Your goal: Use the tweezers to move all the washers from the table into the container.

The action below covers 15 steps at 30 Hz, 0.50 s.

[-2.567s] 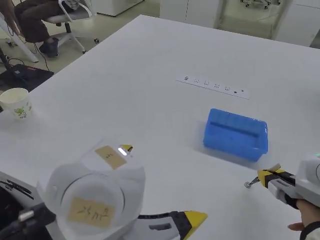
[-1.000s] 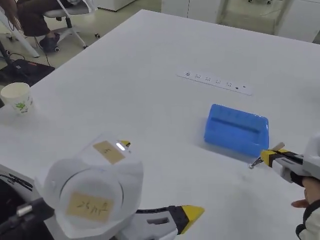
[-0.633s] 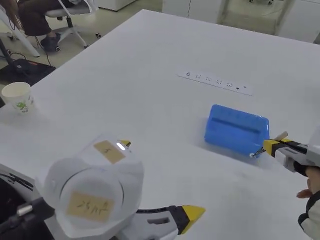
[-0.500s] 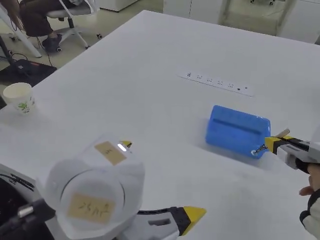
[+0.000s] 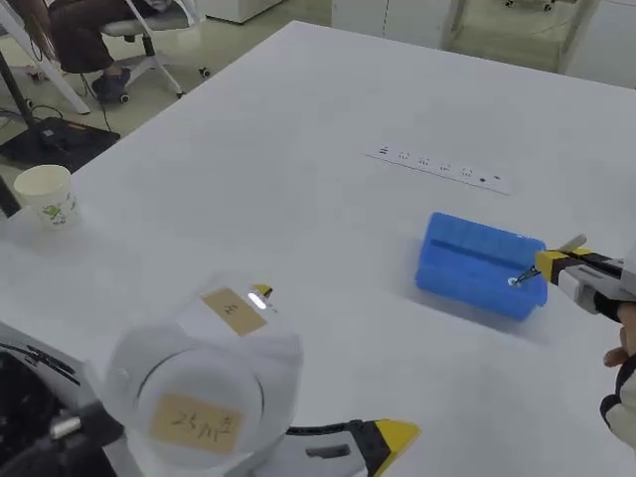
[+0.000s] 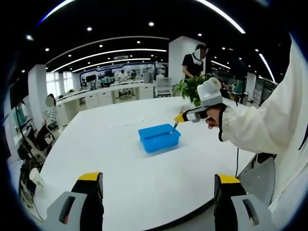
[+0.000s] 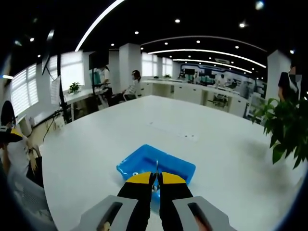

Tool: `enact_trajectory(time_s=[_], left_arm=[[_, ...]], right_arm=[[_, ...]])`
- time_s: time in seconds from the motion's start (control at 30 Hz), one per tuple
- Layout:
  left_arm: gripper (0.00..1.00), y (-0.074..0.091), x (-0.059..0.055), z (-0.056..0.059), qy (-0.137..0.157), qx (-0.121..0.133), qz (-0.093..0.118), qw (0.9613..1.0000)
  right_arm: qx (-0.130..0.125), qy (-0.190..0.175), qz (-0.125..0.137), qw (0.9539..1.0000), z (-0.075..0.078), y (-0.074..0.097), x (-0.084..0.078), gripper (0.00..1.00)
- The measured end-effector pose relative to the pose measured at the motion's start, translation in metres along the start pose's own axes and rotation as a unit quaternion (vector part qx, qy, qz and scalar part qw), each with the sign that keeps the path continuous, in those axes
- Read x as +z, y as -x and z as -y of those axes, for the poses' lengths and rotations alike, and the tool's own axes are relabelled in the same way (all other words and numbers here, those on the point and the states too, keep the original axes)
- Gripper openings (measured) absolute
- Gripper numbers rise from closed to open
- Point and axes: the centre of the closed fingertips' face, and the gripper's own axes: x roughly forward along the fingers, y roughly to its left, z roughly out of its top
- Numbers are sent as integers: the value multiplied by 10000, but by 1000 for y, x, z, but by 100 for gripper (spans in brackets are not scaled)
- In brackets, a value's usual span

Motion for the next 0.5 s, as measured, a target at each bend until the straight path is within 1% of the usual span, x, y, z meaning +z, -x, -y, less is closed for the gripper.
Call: enact_trajectory(time_s=[0.1,0.2,0.4,0.5], left_arm=[[98,0,0,-1,6,13,-1,10000],[98,1,0,-2,19,37,-1,10000],[98,1,-1,-3,10,112,3,9999],[98,2,1,-3,-1,142,45,9999]], right_arm=[[-41,54,23,10000,2,-4,2,1],[-83,79,-14,9999,5,-9,0,1],[-154,-45,-156,9997,12,-20,-10,1],[-154,9,-250,9996,12,-26,-16,1]])
